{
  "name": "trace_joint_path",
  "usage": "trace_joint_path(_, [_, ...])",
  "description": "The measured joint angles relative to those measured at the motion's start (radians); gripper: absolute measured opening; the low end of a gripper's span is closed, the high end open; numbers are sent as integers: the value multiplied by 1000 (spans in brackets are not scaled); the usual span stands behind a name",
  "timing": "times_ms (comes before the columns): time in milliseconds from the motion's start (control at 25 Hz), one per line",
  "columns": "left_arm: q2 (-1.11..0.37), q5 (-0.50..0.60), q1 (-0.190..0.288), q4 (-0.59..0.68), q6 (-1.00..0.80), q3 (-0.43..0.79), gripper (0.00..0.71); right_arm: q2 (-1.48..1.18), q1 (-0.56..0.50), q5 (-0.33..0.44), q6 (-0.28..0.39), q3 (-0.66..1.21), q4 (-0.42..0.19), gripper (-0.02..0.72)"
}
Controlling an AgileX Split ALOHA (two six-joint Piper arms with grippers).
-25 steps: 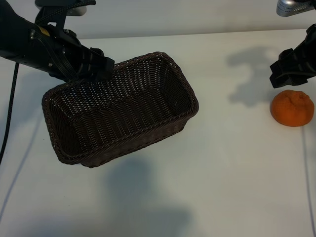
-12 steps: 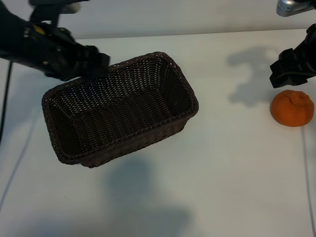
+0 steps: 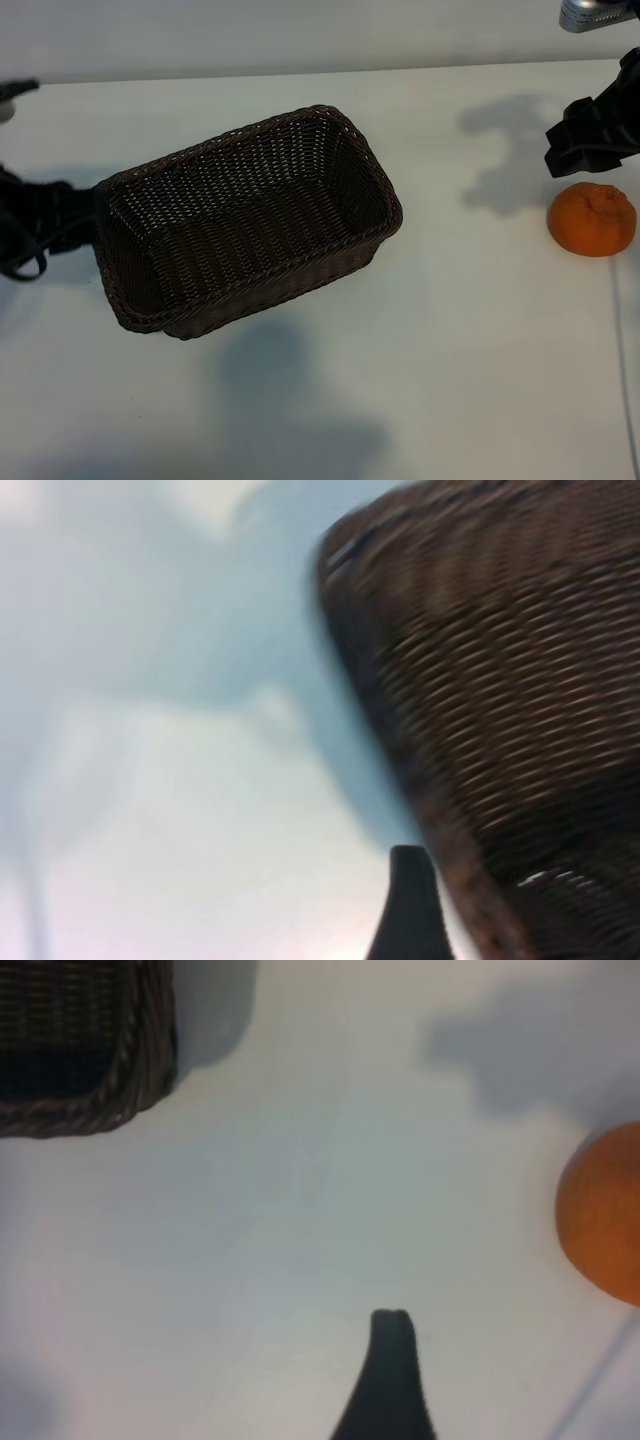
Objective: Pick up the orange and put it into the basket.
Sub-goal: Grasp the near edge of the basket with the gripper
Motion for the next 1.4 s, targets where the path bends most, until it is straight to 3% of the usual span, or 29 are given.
trace_joint_path(200, [44, -73, 0, 115, -183, 90, 553, 0, 0, 2, 0, 0, 36, 574])
trace_joint_path(400, [172, -212, 0, 130, -226, 100, 553, 0, 0, 2, -1, 0, 36, 574])
trace_joint_path(680, [232, -339, 2, 41, -196, 99, 552, 0, 0, 1, -1, 0, 35, 574])
trace_joint_path(1040, [167, -359, 2, -172, -10, 100, 552, 0, 0, 0, -1, 0, 35, 574])
trace_joint_path(1400, [345, -459, 2, -204, -3, 88, 552, 0, 0, 0, -1, 0, 35, 574])
